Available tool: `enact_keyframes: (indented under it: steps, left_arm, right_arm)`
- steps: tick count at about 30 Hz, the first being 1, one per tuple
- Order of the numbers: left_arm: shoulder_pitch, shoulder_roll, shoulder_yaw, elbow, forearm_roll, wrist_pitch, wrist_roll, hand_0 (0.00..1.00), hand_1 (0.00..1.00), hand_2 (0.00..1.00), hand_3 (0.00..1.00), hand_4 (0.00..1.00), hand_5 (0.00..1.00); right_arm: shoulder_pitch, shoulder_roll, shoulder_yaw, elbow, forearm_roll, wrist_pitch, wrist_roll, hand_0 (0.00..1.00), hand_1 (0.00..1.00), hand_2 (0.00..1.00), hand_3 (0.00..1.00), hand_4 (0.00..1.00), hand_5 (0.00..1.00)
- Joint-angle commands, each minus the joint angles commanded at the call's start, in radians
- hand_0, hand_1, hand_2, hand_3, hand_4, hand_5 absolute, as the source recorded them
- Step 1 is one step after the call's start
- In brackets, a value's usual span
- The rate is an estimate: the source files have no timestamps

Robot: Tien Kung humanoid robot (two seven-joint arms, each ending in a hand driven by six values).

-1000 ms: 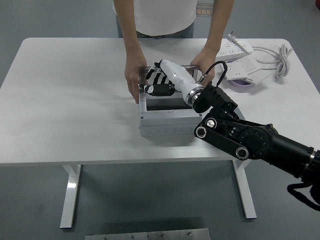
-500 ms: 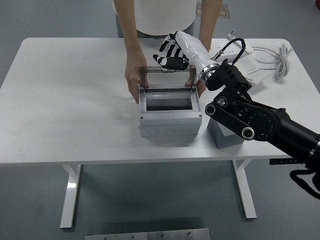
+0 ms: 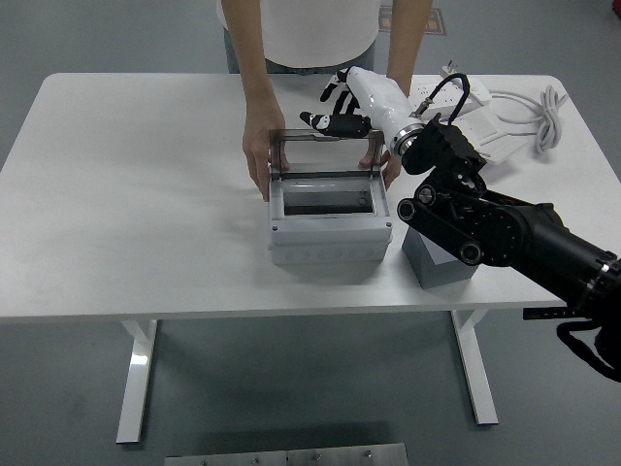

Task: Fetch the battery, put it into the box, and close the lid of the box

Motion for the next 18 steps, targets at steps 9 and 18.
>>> enact_keyframes:
  steps: [9, 18]
  left_arm:
    - [-0.003, -0.001, -0.002, 0.001, 0.004, -0.002, -0.002, 0.549, 0.721, 0.671, 0.596, 0.7, 0.198]
    - [0.0, -0.003, 0.0, 0.001, 0.0, -0.001, -0.001, 0.549, 0.721, 0.668, 0.596, 0.7, 0.199]
  right_arm:
    - [-0.003, 0.017, -0.035, -0.012, 0.005, 0.0, -0.003, 0.885, 0.737, 0.713, 0.739, 0.998, 0.876]
    - [-0.023, 0.012, -0.101, 0.025, -0.008, 0.016, -0.03, 0.893, 0.74, 0.715, 0.743, 0.998, 0.886]
